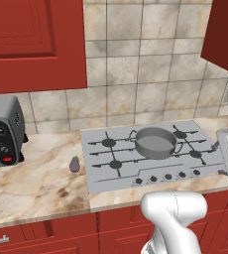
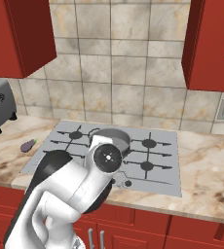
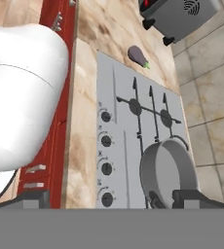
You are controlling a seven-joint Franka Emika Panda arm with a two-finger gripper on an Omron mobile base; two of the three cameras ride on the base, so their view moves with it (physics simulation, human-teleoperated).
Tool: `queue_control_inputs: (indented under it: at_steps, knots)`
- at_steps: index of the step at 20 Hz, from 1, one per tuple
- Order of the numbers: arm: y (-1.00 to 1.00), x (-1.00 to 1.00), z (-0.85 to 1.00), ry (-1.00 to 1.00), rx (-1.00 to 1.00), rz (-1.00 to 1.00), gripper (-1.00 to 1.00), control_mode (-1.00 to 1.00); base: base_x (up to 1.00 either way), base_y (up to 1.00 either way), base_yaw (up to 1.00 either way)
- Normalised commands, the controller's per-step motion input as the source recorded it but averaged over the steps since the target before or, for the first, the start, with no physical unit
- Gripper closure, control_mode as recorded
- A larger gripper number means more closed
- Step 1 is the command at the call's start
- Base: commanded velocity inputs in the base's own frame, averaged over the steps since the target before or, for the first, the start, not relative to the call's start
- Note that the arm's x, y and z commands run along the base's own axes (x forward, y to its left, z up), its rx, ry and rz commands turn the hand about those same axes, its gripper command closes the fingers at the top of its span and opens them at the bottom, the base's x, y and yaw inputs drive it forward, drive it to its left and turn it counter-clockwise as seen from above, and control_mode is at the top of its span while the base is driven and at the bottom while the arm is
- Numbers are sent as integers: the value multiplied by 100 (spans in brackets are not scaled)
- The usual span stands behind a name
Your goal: Turn on the burner for the pot on the stove. Wait thirty seconds for the pot to heat up. Then add the eggplant to the pot.
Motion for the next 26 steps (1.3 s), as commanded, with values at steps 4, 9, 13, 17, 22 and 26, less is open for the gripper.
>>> queue_control_inputs:
  at_steps: [4,9,13,17,22,26]
  knots:
    - [51,15,56,9,0,-15,-100,-100,0,0,0]
    - [76,22,43,13,0,-19,-100,-100,0,0,0]
    - [100,27,13,14,3,-21,-100,-100,0,0,0]
    - [100,21,0,14,12,-22,-100,-100,0,0,0]
    - [97,11,0,5,22,-24,-100,-100,0,0,0]
    - [82,3,0,0,33,-28,-100,-100,0,0,0]
